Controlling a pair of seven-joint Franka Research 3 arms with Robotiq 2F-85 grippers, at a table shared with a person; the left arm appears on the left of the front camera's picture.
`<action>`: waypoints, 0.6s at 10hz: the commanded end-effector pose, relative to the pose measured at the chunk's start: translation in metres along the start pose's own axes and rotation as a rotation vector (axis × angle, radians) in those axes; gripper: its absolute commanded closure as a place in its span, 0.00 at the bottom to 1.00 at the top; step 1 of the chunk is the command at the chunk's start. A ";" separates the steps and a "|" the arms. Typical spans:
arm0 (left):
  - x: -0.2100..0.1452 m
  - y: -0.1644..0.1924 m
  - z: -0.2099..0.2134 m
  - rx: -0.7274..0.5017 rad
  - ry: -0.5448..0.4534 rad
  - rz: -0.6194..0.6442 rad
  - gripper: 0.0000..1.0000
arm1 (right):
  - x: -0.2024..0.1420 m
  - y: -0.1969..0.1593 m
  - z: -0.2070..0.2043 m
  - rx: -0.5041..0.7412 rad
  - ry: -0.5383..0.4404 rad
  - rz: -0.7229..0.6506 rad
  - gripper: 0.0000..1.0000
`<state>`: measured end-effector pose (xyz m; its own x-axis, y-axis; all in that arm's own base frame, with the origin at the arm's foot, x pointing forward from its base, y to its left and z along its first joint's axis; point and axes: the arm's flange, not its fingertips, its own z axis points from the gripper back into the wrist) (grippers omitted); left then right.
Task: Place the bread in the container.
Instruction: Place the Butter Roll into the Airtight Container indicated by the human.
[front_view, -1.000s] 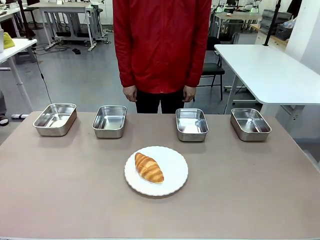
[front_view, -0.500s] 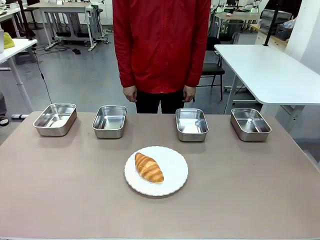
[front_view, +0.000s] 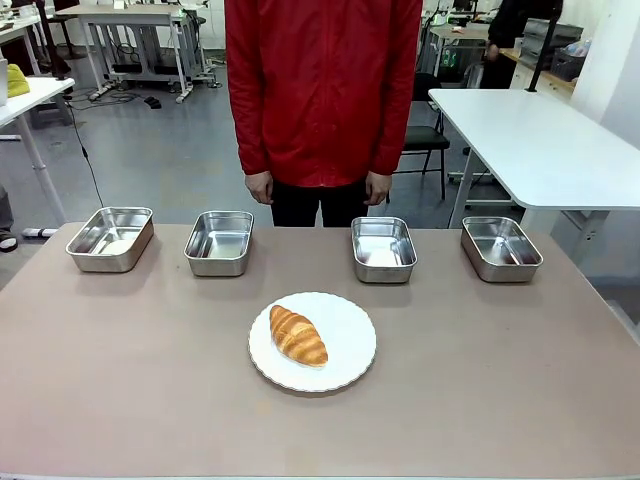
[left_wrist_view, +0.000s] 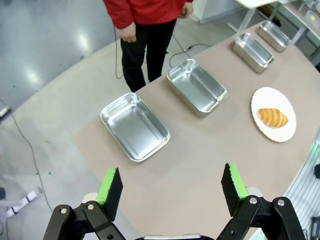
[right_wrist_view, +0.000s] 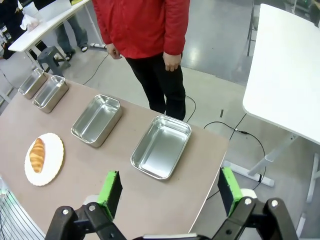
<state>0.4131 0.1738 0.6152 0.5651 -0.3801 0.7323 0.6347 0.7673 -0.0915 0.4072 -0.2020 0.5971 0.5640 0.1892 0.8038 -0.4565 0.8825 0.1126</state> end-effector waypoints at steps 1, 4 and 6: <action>-0.009 -0.020 -0.002 0.065 0.009 0.008 0.00 | -0.001 0.007 0.003 0.011 -0.023 -0.016 0.00; -0.011 -0.033 0.002 0.048 -0.042 -0.109 0.00 | 0.001 0.007 0.005 0.018 -0.030 -0.021 0.00; -0.016 -0.035 0.001 0.010 -0.037 -0.147 0.00 | -0.001 0.006 0.005 0.022 -0.030 -0.020 0.00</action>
<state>0.3854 0.1499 0.6160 0.4677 -0.4473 0.7623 0.6804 0.7327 0.0125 0.4028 -0.2014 0.6009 0.5582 0.1767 0.8107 -0.4588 0.8798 0.1242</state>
